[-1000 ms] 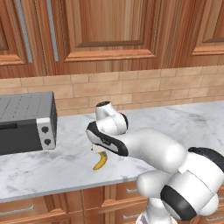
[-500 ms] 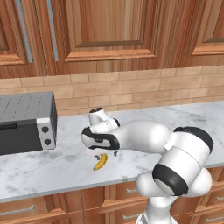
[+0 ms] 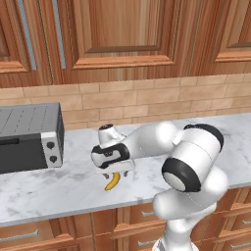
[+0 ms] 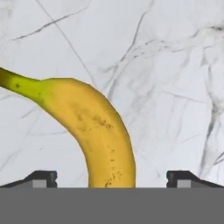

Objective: Place the banana in the correct fridge rack based on whether it is a fruit or vegetable. Finally, close the fridge door.

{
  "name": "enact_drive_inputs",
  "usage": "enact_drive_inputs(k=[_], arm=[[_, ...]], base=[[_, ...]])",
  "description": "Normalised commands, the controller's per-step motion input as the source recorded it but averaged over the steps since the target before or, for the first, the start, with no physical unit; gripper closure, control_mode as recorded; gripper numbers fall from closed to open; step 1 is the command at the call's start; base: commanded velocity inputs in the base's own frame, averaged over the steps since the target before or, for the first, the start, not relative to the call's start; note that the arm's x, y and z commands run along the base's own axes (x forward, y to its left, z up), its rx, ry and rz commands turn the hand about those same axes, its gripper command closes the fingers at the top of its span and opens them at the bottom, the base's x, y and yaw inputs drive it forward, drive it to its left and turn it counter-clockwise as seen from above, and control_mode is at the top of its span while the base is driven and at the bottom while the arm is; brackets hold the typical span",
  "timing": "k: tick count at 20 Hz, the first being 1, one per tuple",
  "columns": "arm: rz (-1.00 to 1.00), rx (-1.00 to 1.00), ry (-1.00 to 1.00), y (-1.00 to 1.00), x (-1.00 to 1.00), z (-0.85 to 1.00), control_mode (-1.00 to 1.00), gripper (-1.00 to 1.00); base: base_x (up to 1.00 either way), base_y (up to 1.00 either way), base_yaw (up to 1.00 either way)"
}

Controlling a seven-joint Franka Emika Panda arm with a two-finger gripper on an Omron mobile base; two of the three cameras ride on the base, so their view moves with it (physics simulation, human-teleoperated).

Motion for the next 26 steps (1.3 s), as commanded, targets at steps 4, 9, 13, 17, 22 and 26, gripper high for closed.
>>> enact_drive_inputs(k=[4, 9, 13, 17, 22, 26], arm=[[-0.09, 0.00, -0.01, 0.12, 0.16, -0.35, -1.00, 1.00], [-0.01, 0.00, 0.04, 0.00, 0.01, -0.32, -1.00, 1.00], [-0.05, 0.00, -0.13, -0.19, -0.25, 0.09, -1.00, 1.00], [-0.06, 0.00, -0.35, -0.58, -0.71, 0.92, -1.00, 1.00], [-0.05, 0.00, -0.26, -0.84, -0.47, 0.99, -1.00, 1.00], [-0.06, 0.03, -0.15, -0.99, -0.01, 0.65, -1.00, 1.00]], base=[[0.00, 0.00, 0.00], [0.00, 0.00, 0.00], [0.00, 0.00, 0.00], [0.00, 0.00, 0.00], [0.00, 0.00, 0.00], [0.00, 0.00, 0.00]])
